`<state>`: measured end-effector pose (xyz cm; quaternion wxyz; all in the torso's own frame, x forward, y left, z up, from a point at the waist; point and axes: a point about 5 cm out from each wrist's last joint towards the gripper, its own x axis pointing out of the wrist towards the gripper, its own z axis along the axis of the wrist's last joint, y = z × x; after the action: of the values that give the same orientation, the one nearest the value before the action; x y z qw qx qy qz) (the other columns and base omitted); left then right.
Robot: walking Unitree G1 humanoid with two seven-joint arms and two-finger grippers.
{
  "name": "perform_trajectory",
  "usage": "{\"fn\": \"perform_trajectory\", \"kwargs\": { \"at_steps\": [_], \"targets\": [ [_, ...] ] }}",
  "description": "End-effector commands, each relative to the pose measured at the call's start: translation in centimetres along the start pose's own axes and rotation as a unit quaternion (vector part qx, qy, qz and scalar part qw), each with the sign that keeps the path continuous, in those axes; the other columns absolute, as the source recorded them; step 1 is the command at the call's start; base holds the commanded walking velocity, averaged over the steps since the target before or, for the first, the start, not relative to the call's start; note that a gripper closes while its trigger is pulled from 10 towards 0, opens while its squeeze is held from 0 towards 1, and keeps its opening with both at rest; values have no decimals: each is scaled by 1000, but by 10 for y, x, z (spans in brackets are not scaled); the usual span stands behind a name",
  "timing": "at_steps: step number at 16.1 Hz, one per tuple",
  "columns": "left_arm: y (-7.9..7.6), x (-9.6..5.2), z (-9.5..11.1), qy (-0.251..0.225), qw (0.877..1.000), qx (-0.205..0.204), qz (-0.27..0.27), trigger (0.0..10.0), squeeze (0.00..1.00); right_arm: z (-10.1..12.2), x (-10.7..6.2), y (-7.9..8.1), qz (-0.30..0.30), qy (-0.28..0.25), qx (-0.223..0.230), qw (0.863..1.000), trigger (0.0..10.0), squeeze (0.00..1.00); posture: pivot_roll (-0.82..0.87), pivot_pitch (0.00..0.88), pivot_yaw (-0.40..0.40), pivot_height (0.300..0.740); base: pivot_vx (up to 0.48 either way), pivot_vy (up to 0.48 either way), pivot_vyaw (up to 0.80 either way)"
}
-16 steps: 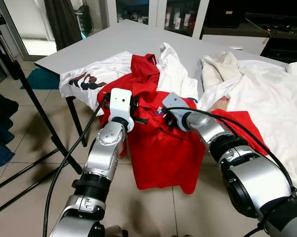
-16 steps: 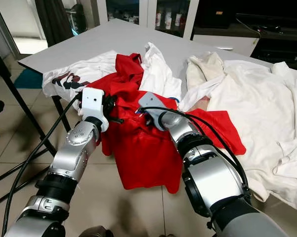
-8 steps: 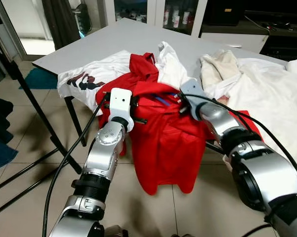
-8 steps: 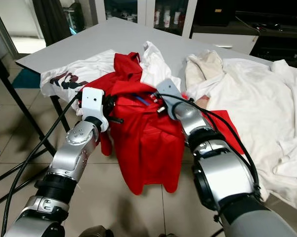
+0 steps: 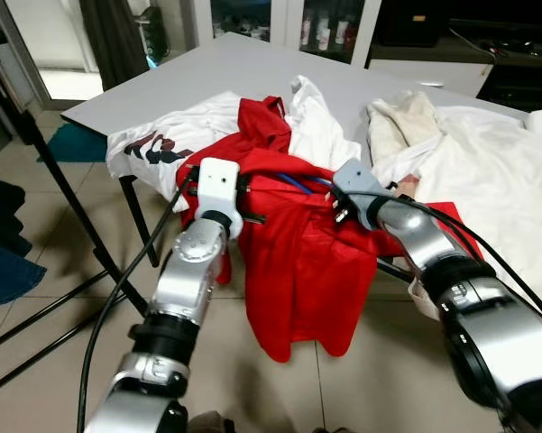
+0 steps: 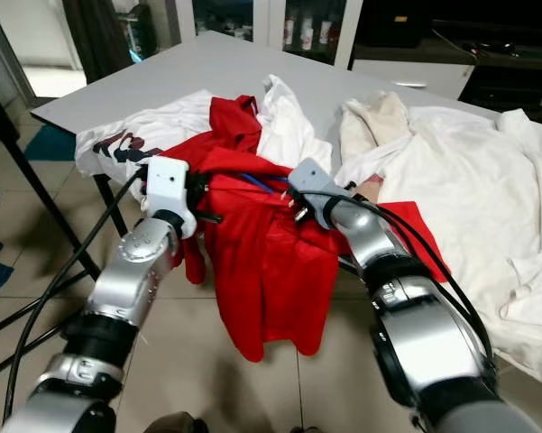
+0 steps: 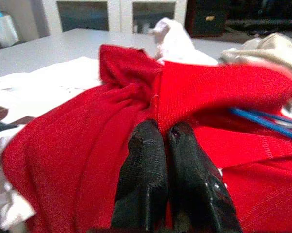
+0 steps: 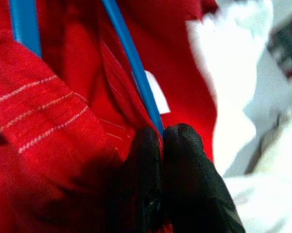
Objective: Hang hanger
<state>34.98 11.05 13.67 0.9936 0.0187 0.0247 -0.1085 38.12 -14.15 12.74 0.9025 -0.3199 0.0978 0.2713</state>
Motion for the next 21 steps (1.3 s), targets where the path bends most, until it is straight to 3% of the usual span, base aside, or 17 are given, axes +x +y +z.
{"fn": "perform_trajectory", "kwargs": {
  "at_steps": [1,4,9,10,11,12,16,17,18,21],
  "targets": [
    [13,7,11,-13,1000,10,25,10000,0,8,-5,4,43,-45,-65,996,0,0,114,17,5,740,0,0,0],
    [22,14,22,-27,999,23,31,10000,0,16,-11,4,63,-84,-102,989,0,0,107,12,9,740,0,0,0],
    [27,19,18,-17,999,16,37,10000,0,17,-18,-10,19,-100,-90,991,0,0,103,10,11,740,0,0,0],
    [24,19,17,-17,999,15,32,10000,0,18,-17,-8,19,-102,-91,991,5882,0,98,8,15,740,0,0,0],
    [20,20,16,-17,999,13,27,10000,0,20,-15,-8,15,-104,-88,991,8863,0,98,8,15,740,0,0,0],
    [15,20,13,-15,1000,10,19,10000,0,25,-13,-7,11,-107,-83,991,10000,0,98,8,15,740,0,0,0],
    [-16,12,0,-6,1000,-8,-22,10000,0,40,1,5,35,-100,-87,991,10000,0,107,11,12,740,0,0,0],
    [-20,10,-3,-4,1000,-10,-26,10000,0,42,3,7,36,-97,-86,991,10000,290,110,12,10,740,0,0,0],
    [-22,9,-5,-2,1000,-11,-28,10000,0,43,5,8,41,-95,-84,991,10000,1000,112,12,9,740,0,0,0],
    [-22,2,-11,3,1000,-15,-23,10000,0,47,16,18,59,-59,-103,991,10000,1000,128,15,-6,740,0,0,0]
  ]
}}
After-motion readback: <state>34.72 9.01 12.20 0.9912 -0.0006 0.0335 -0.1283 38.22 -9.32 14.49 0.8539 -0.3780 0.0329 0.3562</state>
